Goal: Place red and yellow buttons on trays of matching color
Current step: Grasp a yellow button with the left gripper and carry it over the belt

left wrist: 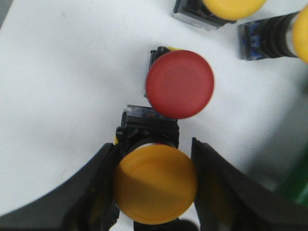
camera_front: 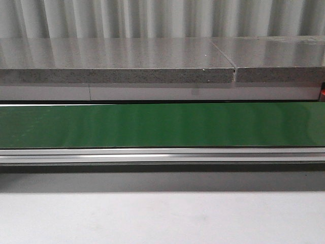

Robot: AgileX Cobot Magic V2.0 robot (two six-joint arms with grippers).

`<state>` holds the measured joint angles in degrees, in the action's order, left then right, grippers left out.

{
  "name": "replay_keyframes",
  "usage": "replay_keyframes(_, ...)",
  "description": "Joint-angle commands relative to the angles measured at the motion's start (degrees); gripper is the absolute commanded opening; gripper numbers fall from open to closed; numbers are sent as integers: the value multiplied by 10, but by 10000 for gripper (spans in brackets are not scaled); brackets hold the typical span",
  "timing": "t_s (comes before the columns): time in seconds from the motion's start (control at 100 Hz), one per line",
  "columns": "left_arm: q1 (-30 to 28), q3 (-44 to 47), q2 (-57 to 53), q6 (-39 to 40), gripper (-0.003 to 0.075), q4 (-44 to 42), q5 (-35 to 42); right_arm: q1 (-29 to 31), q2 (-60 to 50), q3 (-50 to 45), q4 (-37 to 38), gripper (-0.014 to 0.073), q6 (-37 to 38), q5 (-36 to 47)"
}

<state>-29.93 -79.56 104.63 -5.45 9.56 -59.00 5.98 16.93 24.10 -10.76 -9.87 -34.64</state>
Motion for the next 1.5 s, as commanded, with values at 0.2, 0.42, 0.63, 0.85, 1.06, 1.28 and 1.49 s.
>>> replay_keyframes(0.2,65,-16,-102,-2,199,9,-33,-1,5,14,-5,-67,-1,39)
replay_keyframes(0.42,125,-16,-139,-2,199,9,-53,-1,5,14,-5,-67,-1,39)
replay_keyframes(0.63,187,-16,-137,-2,199,9,-64,-1,5,14,-5,-67,-1,39)
replay_keyframes(0.85,217,-16,-114,-2,199,9,-64,-1,5,14,-5,-67,-1,39)
replay_keyframes(1.06,217,-16,-101,-2,200,9,-71,-1,5,14,-5,-67,-1,39)
replay_keyframes(1.28,217,-16,-77,-2,203,7,-73,-1,5,14,-5,-67,-1,39)
replay_keyframes(1.49,217,-30,-77,-2,445,29,-66,-1,5,14,-5,-67,-1,39)
